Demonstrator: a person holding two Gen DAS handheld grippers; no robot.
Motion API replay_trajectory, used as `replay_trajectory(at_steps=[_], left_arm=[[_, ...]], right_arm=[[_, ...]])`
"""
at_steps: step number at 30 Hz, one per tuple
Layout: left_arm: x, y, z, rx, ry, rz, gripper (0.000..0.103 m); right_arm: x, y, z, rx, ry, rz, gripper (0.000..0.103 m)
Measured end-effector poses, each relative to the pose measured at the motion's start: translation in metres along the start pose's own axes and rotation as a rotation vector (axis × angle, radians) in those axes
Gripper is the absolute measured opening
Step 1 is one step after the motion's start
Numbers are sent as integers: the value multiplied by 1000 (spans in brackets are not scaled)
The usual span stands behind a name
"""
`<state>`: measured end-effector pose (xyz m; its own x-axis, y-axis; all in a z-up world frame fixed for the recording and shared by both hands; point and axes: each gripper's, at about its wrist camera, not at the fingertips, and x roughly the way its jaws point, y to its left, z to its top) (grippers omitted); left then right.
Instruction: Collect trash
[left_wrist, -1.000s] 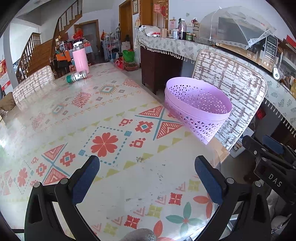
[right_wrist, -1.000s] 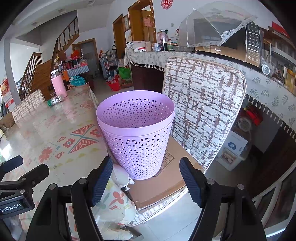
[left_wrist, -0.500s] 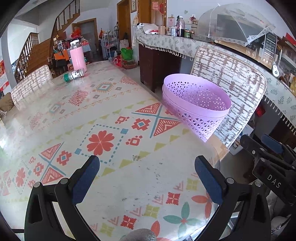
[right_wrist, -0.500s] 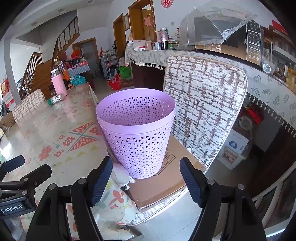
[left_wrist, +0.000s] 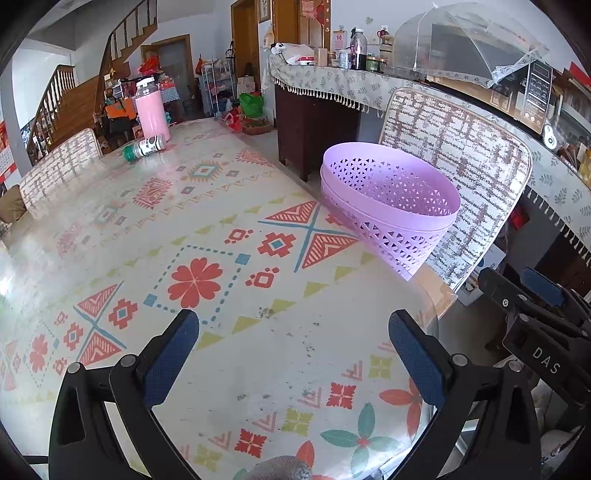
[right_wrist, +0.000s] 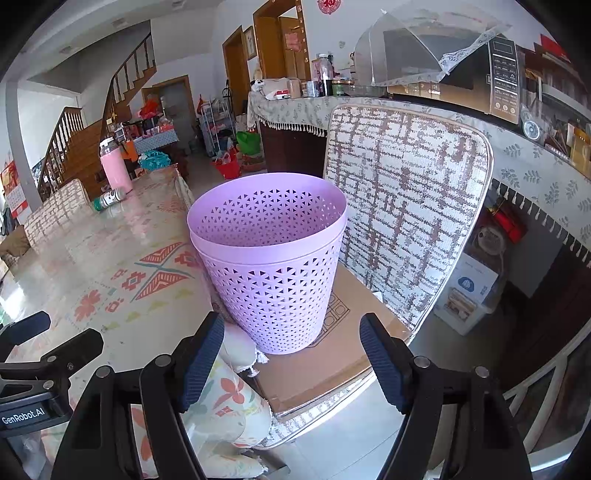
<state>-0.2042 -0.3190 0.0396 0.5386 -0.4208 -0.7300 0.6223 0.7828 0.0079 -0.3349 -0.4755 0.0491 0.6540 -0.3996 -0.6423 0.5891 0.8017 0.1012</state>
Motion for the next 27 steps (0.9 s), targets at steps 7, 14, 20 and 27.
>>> replay_trajectory(at_steps=[7,14,20,27], left_arm=[[2,-3,0,7,6,1,102],[5,-8,2,16,13,-6,102],[1,-19,10,53,-41,26,102],[-3,-24,14,59,-101,43,102]], right_arm=[[4,-4,-3,12,4,3,80],[4,-7,-4,20,4,8,80],[4,-12,-4,33,0,2,80],[2,-19,-3,48,-24,4,81]])
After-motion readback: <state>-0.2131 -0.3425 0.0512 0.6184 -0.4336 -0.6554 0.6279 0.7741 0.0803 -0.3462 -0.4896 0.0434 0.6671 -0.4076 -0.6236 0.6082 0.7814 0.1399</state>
